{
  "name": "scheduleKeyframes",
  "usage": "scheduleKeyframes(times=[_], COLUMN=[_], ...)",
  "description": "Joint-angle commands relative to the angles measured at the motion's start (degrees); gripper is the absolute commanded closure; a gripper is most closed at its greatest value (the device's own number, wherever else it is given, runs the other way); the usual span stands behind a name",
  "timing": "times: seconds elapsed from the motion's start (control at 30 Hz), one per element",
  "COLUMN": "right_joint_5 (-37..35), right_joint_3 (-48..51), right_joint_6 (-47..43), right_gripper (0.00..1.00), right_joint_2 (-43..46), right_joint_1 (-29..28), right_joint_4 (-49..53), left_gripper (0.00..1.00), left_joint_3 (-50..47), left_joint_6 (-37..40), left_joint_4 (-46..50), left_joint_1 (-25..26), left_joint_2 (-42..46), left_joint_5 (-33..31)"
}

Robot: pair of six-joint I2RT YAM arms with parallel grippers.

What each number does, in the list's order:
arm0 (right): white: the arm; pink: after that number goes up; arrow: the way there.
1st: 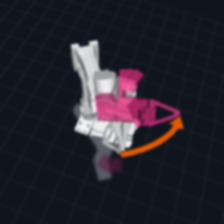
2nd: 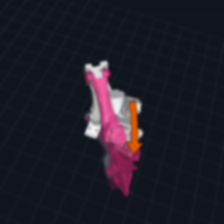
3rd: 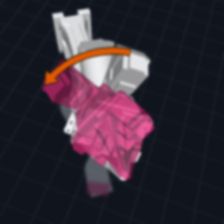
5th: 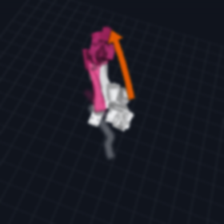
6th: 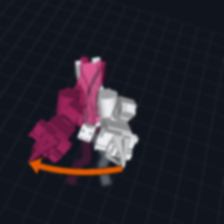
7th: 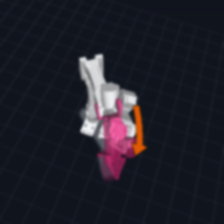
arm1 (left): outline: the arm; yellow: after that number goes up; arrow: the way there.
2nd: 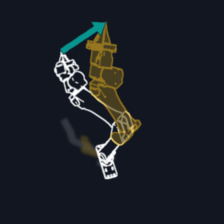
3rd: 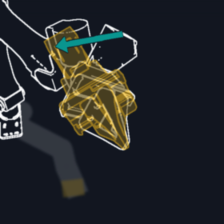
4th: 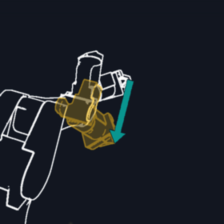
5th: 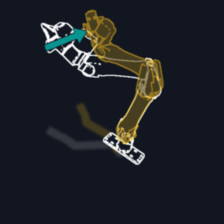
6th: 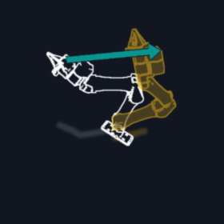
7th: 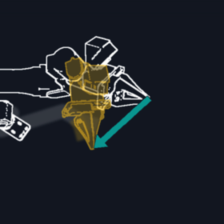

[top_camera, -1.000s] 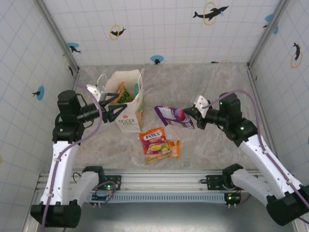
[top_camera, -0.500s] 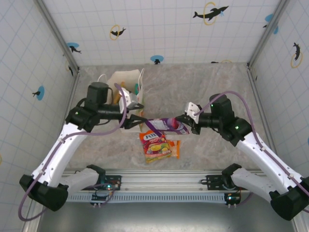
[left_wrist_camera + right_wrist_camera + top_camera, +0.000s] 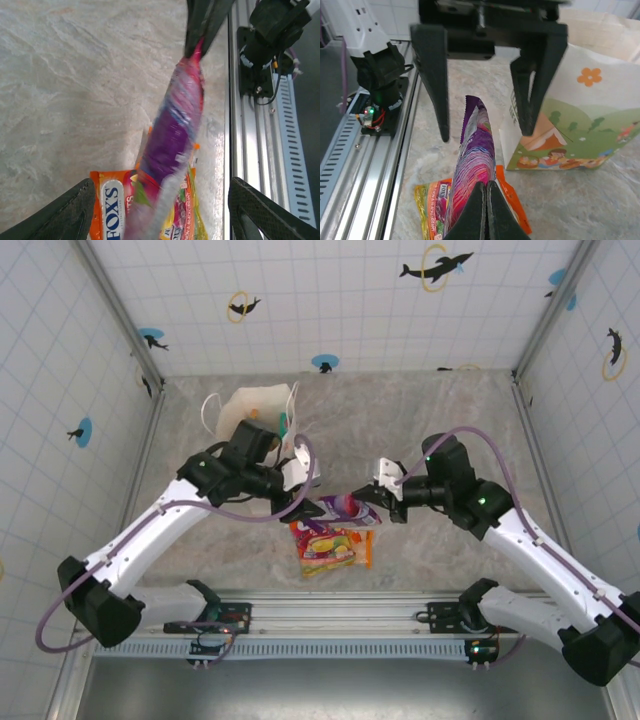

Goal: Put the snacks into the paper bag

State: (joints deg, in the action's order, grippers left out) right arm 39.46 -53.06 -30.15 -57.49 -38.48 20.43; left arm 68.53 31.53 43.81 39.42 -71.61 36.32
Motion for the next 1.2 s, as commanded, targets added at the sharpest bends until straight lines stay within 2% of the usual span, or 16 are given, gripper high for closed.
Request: scheduleKeyframes(times=[0.0, 0.37, 0.77, 1.0, 1.17], right_joint_5=[2.9, 1.3, -1.0, -3.8, -13.1], right_joint_3=[-3.1, -2.2, -1.8, 0.3, 6.9], right_joint_6=[-0.8, -0.8, -1.0, -0.2, 4.1], right_gripper=[1.00, 1.00, 1.00, 0.99, 0.66], right_joint_2=[-0.4, 0.0, 0.6, 2.4, 7.4], right_joint_1=[-0.9, -1.6, -1.7, -1.7, -1.6], right_joint_4=[-3.8, -8.2, -8.9, -11.7, -21.5], left_gripper=[0.29, 0.38, 0.76, 0.85, 0.89], left_joint_3=[2.5, 2.3, 1.6, 1.3, 1.9], left_joint_6=[1.7, 3.1, 3.6, 2.8, -3.3], left_joint_4=[1.4, 4.2, 3.7, 2.2, -0.9], left_joint_1=[1.2, 3.6, 3.7, 3.7, 3.7], left_joint_2=[-1.1, -3.2, -2.7, -1.1, -0.3], left_joint_5=[-2.2, -3.4, -3.0, -3.5, -5.8])
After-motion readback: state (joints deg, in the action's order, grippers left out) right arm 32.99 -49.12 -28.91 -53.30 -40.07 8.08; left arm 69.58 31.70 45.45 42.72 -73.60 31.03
